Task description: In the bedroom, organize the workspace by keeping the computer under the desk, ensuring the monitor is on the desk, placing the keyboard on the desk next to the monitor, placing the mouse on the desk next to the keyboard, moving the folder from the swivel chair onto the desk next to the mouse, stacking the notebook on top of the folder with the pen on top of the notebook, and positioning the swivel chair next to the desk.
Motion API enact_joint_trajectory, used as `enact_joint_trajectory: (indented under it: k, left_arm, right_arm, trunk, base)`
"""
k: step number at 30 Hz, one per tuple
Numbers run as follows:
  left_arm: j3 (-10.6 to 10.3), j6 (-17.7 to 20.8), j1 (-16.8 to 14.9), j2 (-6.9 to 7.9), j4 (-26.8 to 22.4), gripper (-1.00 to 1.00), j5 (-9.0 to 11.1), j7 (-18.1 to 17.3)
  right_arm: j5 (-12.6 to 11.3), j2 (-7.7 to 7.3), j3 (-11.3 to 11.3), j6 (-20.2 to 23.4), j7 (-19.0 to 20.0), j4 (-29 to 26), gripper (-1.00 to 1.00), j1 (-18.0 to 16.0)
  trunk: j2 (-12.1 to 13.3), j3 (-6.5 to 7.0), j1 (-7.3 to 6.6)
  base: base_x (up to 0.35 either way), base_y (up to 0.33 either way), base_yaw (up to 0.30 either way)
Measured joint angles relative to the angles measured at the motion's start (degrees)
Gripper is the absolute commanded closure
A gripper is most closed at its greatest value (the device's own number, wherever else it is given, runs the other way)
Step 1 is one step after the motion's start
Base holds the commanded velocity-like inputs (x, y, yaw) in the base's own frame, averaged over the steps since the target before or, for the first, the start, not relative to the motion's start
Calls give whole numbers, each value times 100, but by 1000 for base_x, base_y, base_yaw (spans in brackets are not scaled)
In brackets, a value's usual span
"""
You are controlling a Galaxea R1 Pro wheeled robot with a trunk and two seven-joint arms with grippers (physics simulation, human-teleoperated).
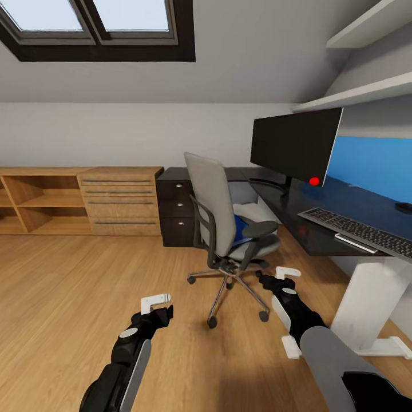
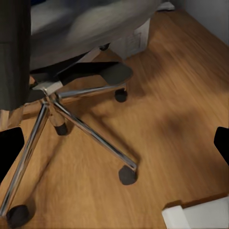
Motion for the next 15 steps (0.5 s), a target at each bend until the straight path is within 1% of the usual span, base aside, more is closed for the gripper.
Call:
enact_joint_trajectory:
  k: [3,7,9,12,15]
  left_arm:
    - [2,0,0,0,2,-100,0,1]
    - [5,-3,-1,0,4,-100,10,2]
    - [6,-4,0,0,5,-100,19,2]
    - [7,-7,0,0,5,-100,22,3]
    - [7,-8,1,0,4,-100,20,3]
  right_arm:
    - [0,-2,0,-26,-1,11,-100,0]
    - [2,-3,1,-227,-9,28,-100,0]
    - [6,-4,3,-399,-19,36,-100,6]
    - [8,-4,4,-489,-26,51,-100,9]
    - [9,-9,2,-536,-34,72,-100,10]
  trunk:
    - [0,0,0]
    - [0,0,0]
    - [0,0,0]
    - [0,0,0]
    - [0,0,2]
  base:
    - [319,0,0]
    - [320,0,0]
    - [320,0,0]
    - [315,0,0]
    - [151,0,0]
